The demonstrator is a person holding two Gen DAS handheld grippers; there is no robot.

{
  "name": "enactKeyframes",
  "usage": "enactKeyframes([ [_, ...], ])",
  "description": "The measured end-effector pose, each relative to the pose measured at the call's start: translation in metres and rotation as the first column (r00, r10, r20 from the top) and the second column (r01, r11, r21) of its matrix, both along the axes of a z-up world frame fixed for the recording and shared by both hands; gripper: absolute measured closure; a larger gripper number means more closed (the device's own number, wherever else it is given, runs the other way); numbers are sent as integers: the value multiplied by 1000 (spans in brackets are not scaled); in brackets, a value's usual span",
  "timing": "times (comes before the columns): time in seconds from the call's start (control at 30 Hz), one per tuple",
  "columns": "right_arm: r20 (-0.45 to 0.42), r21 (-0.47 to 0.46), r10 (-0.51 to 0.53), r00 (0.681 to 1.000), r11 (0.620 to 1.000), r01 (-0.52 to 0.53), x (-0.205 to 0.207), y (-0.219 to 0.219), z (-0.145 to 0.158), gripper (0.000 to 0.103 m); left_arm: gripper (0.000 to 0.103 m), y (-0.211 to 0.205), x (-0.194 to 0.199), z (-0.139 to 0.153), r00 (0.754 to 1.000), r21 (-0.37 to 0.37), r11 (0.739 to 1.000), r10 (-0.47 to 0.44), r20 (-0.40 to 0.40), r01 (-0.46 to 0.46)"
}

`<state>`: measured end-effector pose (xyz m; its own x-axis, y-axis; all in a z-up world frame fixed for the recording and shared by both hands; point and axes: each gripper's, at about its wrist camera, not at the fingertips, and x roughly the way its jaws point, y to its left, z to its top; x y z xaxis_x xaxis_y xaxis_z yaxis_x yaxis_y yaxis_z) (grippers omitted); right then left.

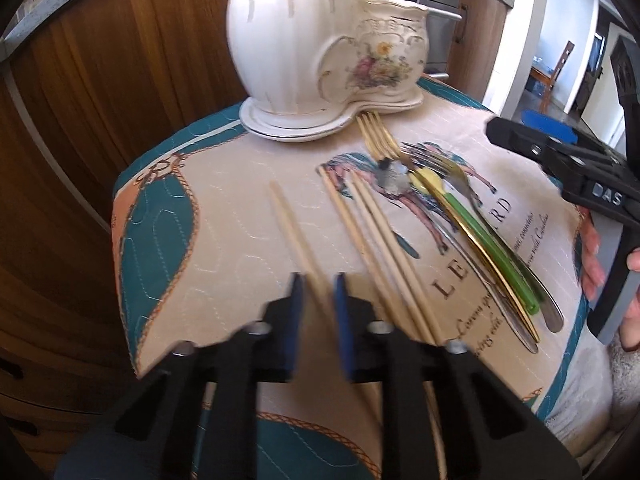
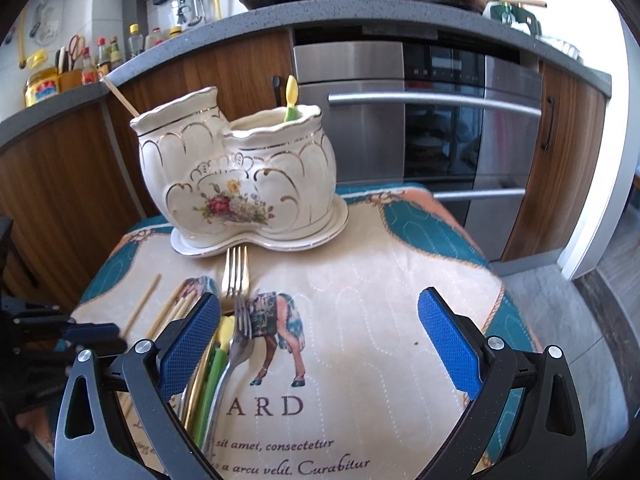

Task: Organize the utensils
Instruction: 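Grasp another chopstick with left tool while right tool returns to the utensils, then grasp a silver fork with the right tool while the left tool lifts the chopstick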

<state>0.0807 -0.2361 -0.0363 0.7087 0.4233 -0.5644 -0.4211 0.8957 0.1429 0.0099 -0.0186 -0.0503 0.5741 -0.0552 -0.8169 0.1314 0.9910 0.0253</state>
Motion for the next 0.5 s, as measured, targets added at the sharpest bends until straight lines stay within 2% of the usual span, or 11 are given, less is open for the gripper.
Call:
enactKeyframes([
  [0.17, -30, -29, 32, 999, 999, -33, -2, 9, -3, 5, 97, 6, 4, -1, 1000, -21, 1000, 6, 14, -5],
  [0.27, -40, -53, 76, 996, 996, -78, -7, 20, -5, 11, 97, 7, 7, -1, 1000, -30, 999, 11, 26, -10],
  [0.3, -43, -56, 87, 995, 994, -89, -8, 23, -6, 15, 97, 8, 8, -2, 999, -30, 1000, 12, 30, -11],
  [0.37, -58, -65, 103, 993, 992, -106, -9, 27, -7, 33, 97, 8, 6, -1, 999, -26, 1000, 15, 41, -14],
  [0.4, -74, -64, 116, 990, 991, -121, -9, 30, -9, 37, 97, 9, 7, -2, 999, -25, 1000, 15, 45, -14],
  [0.47, -110, -65, 135, 985, 988, -143, -8, 34, -14, 53, 97, 9, 7, -2, 999, -28, 1000, 13, 49, -12],
  [0.5, -121, -66, 138, 983, 987, -147, -7, 36, -15, 56, 97, 9, 6, -2, 999, -29, 1000, 10, 49, -9],
])
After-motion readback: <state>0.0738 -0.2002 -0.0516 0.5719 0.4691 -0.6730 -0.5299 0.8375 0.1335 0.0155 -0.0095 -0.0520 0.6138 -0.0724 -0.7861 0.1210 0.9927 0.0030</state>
